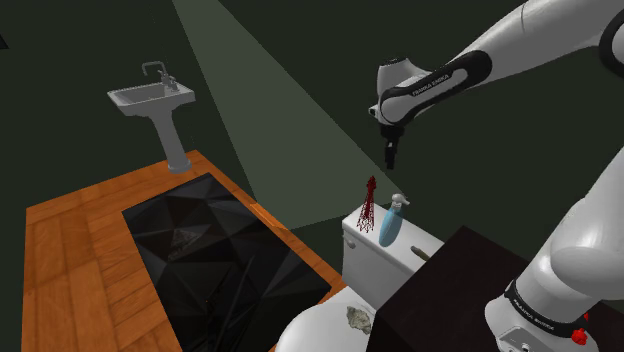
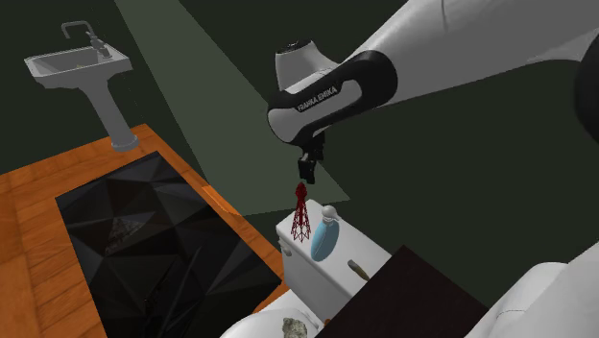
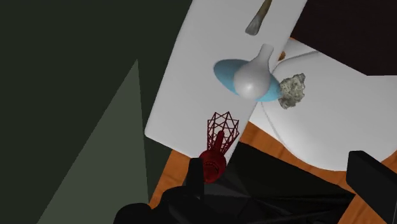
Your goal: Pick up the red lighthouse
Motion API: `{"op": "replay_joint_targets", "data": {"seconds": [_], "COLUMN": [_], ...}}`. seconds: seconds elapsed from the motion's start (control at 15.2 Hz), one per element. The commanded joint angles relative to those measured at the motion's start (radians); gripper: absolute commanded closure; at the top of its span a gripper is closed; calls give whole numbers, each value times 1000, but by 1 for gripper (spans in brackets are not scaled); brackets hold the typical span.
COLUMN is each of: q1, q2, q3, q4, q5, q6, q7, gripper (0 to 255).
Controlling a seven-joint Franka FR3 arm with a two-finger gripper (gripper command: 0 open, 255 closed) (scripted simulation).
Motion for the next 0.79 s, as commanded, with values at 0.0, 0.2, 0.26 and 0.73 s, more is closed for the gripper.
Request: {"op": "replay_joint_targets", "data": {"seconds": [0.0, 0.2, 0.26, 0.73], "q1": [-1, -5, -6, -12], "q2": [78, 197, 237, 416], "q3": [-1, 0, 0, 5], "q4": [40, 110, 135, 246], "q5": [-13, -33, -40, -72], "q6": [29, 66, 76, 129], "q7": [-36, -85, -100, -153], "gripper": [0, 0, 0, 0]}}
